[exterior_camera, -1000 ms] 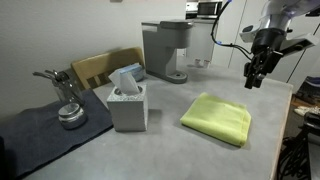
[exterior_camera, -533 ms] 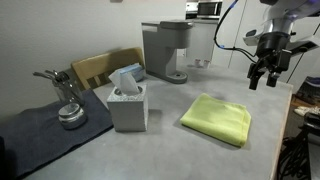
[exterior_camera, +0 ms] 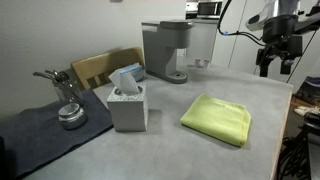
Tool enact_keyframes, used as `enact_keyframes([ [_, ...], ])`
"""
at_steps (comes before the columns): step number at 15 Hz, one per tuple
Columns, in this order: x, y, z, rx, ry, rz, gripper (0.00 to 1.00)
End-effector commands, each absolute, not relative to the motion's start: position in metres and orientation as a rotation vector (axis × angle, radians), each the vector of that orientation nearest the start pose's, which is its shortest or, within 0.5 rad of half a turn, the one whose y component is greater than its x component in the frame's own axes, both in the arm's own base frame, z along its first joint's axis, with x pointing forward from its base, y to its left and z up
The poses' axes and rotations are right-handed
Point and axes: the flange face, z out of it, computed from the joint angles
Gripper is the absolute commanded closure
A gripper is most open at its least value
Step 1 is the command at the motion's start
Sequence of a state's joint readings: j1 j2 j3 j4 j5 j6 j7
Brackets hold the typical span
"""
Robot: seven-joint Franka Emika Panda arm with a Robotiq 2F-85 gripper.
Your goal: Fold the towel
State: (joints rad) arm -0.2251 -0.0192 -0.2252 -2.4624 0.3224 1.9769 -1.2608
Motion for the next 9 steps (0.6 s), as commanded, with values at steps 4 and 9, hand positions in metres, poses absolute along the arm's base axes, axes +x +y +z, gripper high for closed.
enact_keyframes([
  [4, 0.3927, -0.149, 0.3074, -2.584, -0.802, 0.193, 0.0],
  [9, 0.3927, -0.1443, 0.3107, -2.588, -0.804, 0.199, 0.0],
])
